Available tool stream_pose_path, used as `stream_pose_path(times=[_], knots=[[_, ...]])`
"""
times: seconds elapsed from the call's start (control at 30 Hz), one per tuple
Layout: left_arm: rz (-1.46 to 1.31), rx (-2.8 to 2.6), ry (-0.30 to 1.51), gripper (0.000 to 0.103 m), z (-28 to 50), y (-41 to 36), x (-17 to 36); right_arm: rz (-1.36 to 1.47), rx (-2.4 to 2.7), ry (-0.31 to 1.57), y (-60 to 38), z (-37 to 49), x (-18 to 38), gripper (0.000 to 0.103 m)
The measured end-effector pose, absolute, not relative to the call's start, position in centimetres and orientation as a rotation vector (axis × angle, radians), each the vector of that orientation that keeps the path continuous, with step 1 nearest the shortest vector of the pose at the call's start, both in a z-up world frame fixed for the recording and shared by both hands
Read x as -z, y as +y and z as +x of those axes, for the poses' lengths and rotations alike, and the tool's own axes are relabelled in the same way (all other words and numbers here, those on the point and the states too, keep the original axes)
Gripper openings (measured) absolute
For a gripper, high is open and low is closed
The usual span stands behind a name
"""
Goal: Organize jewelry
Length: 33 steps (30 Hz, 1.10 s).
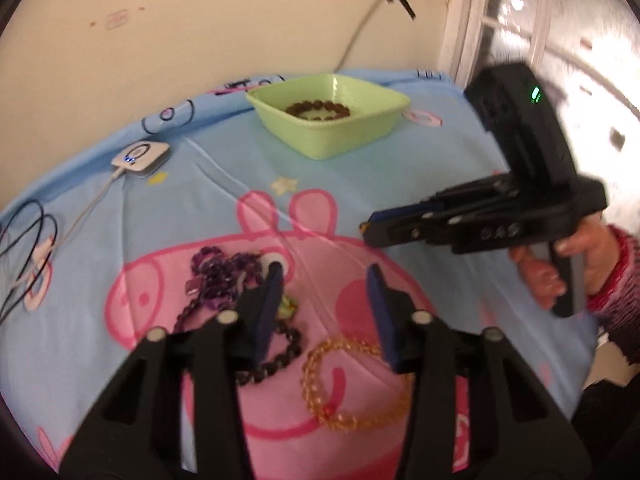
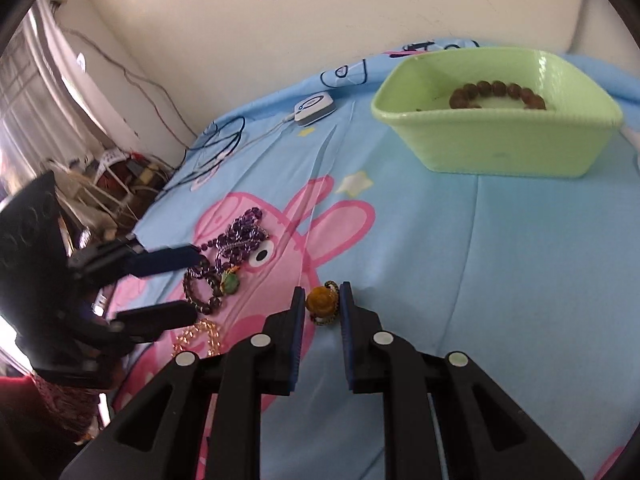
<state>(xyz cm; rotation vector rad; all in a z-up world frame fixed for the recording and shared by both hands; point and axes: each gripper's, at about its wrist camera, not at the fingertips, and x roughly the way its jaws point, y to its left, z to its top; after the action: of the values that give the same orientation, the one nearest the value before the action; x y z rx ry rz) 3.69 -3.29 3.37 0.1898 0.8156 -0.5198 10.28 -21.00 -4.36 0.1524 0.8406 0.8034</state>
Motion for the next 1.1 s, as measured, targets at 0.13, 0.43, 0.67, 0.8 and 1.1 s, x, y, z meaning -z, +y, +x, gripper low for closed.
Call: stream_pose_path(times=[0.13, 0.43, 0.67, 0.8, 1.1], knots=[[0.183, 0.482, 0.893, 0.02, 5.9, -2.6, -1.4, 0.165, -0.796, 0.838, -21.2, 10.1, 4.2, 0.0], [0.195, 0.429, 0.891, 0.02, 5.9, -1.3, -1.0, 0.18, -0.796, 0.838, -21.4, 10.3, 4.1, 0.0], [0.186, 0.431, 0.875, 0.02, 5.4, -0.9, -1.7, 0.183, -0.795, 0.839, -21.5, 10.2, 3.9, 0.0], [0.195, 0.429, 0.883, 0.02, 5.3, -0.7, -1.6, 0.183, -0.796, 0.839, -21.5, 10.3, 3.9, 0.0], [0.203, 0.446, 0.879, 0.013, 4.5, -1.5, -1.0, 0.181, -0.795, 0.835, -21.6, 10.2, 3.8, 0.0]])
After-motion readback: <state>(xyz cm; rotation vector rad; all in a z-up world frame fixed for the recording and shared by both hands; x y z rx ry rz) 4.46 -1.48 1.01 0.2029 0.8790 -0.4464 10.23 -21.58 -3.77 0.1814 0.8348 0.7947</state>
